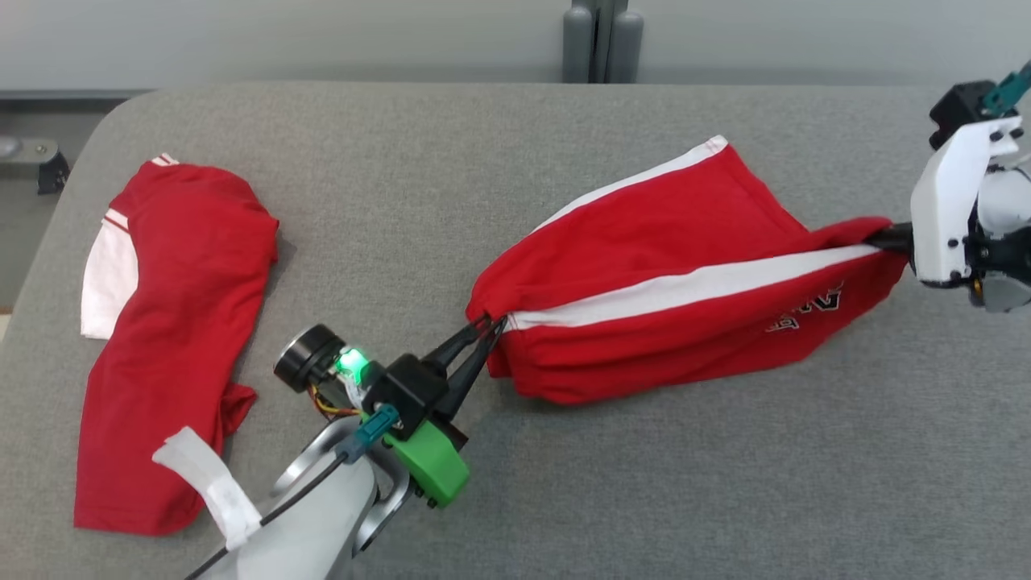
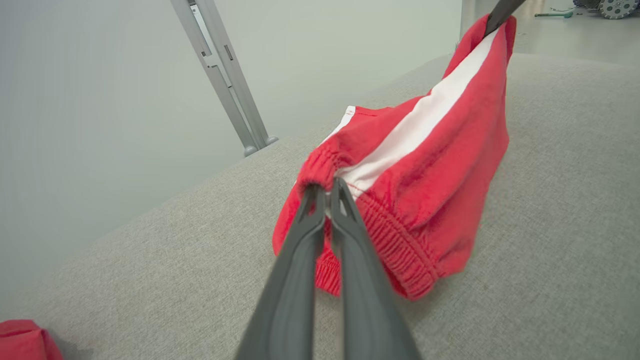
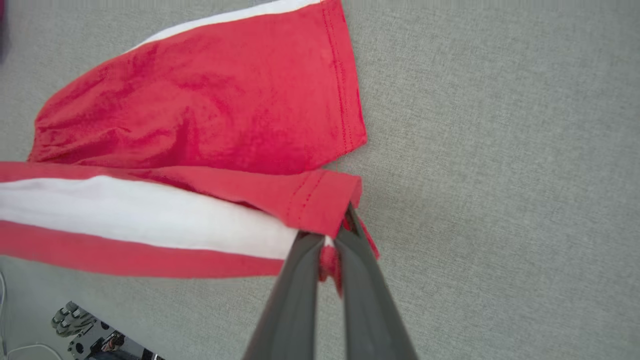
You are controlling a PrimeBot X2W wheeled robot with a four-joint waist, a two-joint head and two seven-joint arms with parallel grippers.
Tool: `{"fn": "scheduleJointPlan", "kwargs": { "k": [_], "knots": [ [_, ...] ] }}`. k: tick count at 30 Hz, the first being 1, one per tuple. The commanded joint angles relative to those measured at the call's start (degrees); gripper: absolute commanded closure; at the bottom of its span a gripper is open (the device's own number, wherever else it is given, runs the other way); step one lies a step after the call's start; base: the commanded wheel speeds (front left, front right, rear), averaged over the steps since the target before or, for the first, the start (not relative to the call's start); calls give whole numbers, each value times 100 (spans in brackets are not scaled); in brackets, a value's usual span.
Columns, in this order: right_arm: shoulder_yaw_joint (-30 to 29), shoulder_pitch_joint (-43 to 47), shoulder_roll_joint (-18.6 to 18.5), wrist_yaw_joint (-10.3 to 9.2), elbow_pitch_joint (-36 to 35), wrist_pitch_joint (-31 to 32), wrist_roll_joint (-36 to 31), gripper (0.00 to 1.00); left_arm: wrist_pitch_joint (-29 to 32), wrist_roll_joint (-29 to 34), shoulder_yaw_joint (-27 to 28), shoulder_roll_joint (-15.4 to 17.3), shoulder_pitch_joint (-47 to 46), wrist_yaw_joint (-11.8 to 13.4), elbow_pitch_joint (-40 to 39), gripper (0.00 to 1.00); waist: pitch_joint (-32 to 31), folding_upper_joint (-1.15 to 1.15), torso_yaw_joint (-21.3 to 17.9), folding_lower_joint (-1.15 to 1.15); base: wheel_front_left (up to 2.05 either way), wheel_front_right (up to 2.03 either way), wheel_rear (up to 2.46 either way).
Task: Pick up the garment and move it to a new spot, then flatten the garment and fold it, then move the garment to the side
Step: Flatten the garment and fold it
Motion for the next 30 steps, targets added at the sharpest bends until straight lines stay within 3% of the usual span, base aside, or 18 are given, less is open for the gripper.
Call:
{"fn": "scheduleJointPlan", "kwargs": {
  "k": [1,14,29,30],
  "knots": [
    [-40,-177,79,-4,118,111,-49,100,-3,48,12,-63,-186,18,62,100,470,0,356,0,0,0,0],
    [-336,-1552,667,-4,1242,632,-594,100,-3,372,270,-757,-1134,17,610,100,1369,0,770,0,0,0,0],
    [-387,-1852,764,-4,1625,351,-900,100,-3,559,575,-1001,-1237,17,638,100,1591,0,878,0,0,0,0],
    [-388,-1876,763,-4,1642,257,-951,72,-3,572,601,-1014,-1246,17,639,91,1599,0,873,0,0,0,0]
  ]
}}
